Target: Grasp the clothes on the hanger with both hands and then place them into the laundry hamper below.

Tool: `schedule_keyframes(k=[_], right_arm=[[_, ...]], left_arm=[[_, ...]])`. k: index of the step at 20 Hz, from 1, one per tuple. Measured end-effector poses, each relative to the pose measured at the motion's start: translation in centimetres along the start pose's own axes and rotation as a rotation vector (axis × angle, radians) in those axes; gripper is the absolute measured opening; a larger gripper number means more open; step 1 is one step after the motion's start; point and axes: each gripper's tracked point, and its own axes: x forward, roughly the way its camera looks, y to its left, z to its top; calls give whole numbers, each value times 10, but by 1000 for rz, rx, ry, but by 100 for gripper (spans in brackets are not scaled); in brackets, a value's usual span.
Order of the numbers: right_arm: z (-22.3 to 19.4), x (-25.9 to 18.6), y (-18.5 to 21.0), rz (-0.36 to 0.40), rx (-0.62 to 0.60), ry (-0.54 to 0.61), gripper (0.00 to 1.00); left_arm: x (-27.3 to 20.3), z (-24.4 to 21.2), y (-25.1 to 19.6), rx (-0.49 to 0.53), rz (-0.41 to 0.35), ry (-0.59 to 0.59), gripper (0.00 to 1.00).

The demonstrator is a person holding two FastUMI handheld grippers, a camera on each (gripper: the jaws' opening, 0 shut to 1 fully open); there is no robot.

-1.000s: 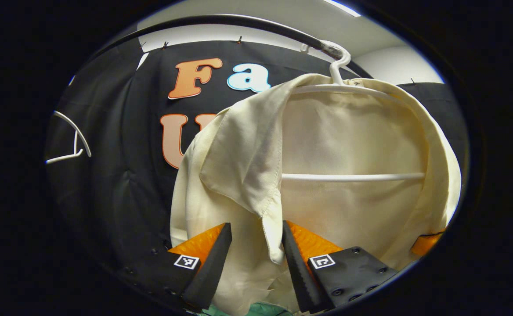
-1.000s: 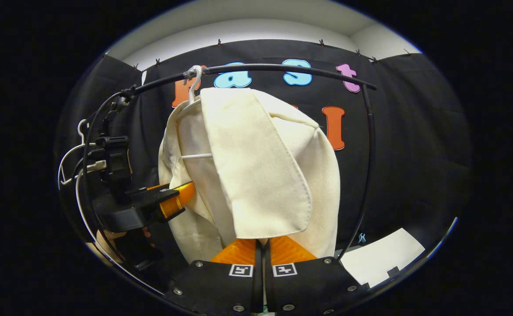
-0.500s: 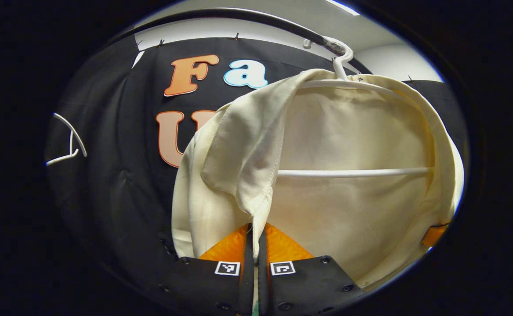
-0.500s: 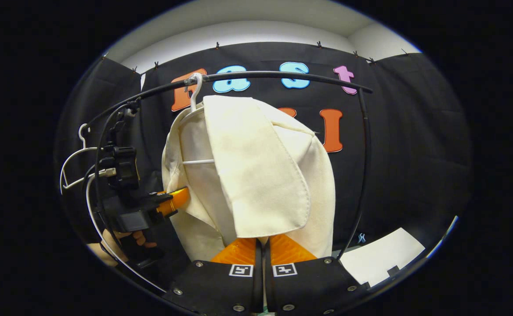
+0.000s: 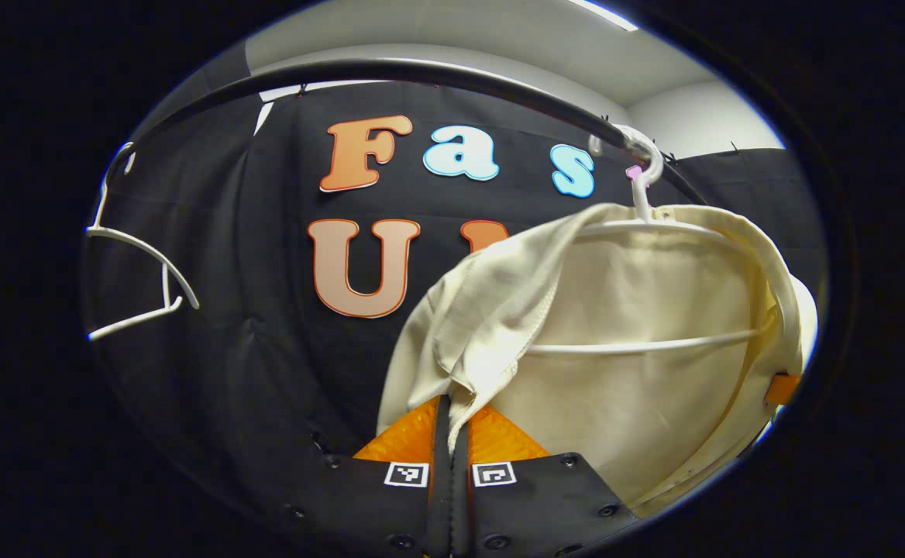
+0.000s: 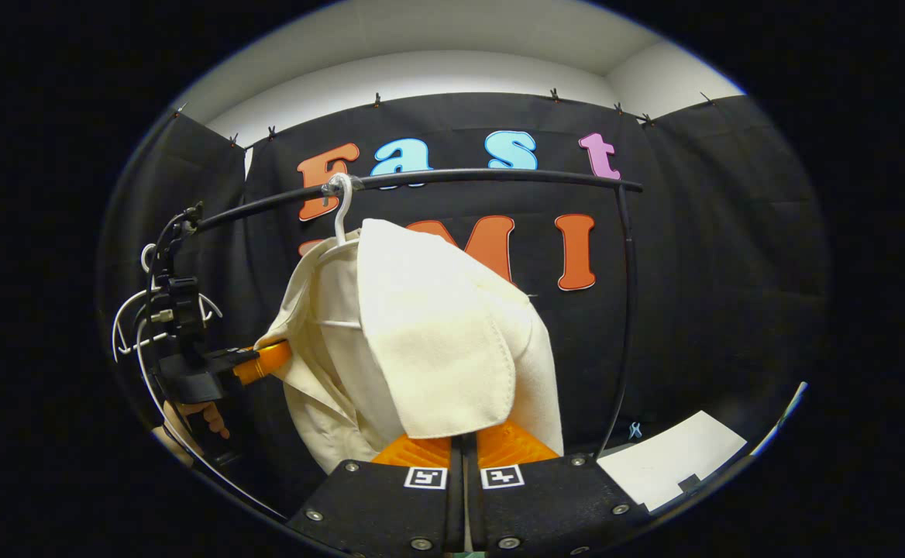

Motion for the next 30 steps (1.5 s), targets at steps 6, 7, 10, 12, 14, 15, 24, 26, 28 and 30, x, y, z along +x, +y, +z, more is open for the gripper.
schedule_keyframes(k=[6, 7, 10, 12, 14, 15, 24, 26, 28, 30], right_arm=[[28, -6, -10, 19, 25, -31, 1], [35, -7, -12, 20, 36, -39, 1], [61, -14, -37, -14, 63, -88, 0], [74, -18, -53, -36, 72, -106, 0], [88, -20, -63, -49, 71, -129, 0], [93, -20, -68, -55, 64, -138, 0], [111, 7, -87, -52, 33, -152, 0], [103, 12, -87, -42, 39, -137, 0], [96, 15, -87, -32, 41, -127, 0], [87, 18, -90, -23, 59, -112, 0]], left_arm=[[-10, 27, 36, 39, 51, -47, 6], [-10, 30, 39, 45, 63, -51, 9], [-13, 42, 57, 58, 97, -74, 7], [-14, 53, 67, 49, 109, -88, 7], [-17, 64, 78, 55, 121, -109, 7], [-19, 69, 81, 64, 129, -119, 6], [-18, 68, 95, 97, 150, -106, 9], [-15, 67, 96, 99, 151, -99, 7], [-14, 66, 97, 100, 158, -93, 9], [-12, 61, 97, 91, 160, -81, 7]])
